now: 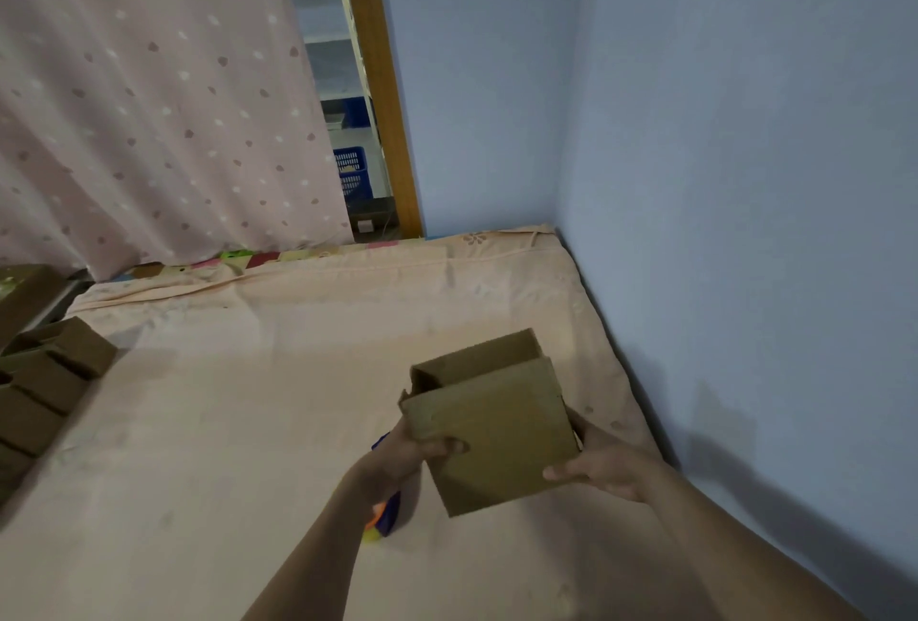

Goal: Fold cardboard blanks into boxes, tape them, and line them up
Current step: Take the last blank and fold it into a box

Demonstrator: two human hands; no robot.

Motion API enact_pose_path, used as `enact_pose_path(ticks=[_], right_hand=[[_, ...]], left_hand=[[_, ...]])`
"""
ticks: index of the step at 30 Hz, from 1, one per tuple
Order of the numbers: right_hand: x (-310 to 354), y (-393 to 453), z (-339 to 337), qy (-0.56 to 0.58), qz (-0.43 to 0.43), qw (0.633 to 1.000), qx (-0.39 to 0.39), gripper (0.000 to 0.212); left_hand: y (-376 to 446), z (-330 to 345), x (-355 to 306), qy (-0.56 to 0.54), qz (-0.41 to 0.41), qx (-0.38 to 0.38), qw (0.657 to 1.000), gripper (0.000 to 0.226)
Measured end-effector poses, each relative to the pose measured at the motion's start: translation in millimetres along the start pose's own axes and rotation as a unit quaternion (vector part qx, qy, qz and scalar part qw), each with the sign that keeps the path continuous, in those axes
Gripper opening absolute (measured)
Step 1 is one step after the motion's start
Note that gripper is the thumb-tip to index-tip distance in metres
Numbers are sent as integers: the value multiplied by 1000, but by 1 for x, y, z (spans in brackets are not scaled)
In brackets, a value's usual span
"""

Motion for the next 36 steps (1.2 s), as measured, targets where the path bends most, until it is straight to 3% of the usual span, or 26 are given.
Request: enact_pose_path(ticks=[2, 7, 13, 19, 23, 25, 30, 32, 34, 36], right_hand=[[-8, 2, 4, -68, 0, 997, -19, 134], [-29, 11, 12, -147, 11, 986, -73, 130], [-60, 26, 17, -132, 56, 982, -125, 90], [-68, 18, 3, -117, 85, 983, -116, 66], [-52, 3, -19, 64, 80, 971, -215, 35], [-40, 0, -20, 95, 70, 967, -224, 28], [-17, 0, -5, -31, 40, 979, -196, 44], [-16, 1, -5, -34, 35, 979, -196, 45], [-20, 1, -10, -8, 41, 979, -201, 42], [-24, 1, -14, 26, 50, 977, -205, 37]], left_hand=[[-1, 1, -3, 12, 3, 9, 1000, 59], [6, -6, 21, 78, -16, -47, 996, 103], [16, 6, 55, 147, -42, -60, 986, 119], [9, 17, 71, 161, -7, -81, 984, 111], [7, 18, 82, 155, 17, -96, 983, 98], [5, 16, 91, 158, 10, -115, 981, 100], [4, 21, 82, 232, -33, -130, 963, 117], [5, 21, 78, 241, -65, -94, 964, 117], [6, 12, 78, 257, -102, -43, 960, 108], [1, 1, 70, 231, -124, -14, 965, 80]])
Point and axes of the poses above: each hand's wrist, its own y-axis towards the middle knuckle, its own z-axis out of the palm, x = y × z, the point moved 5 cm from there along y, towards the middle knuckle, and after that the axes turned 4 degrees about -y, right-handed, at the moved point
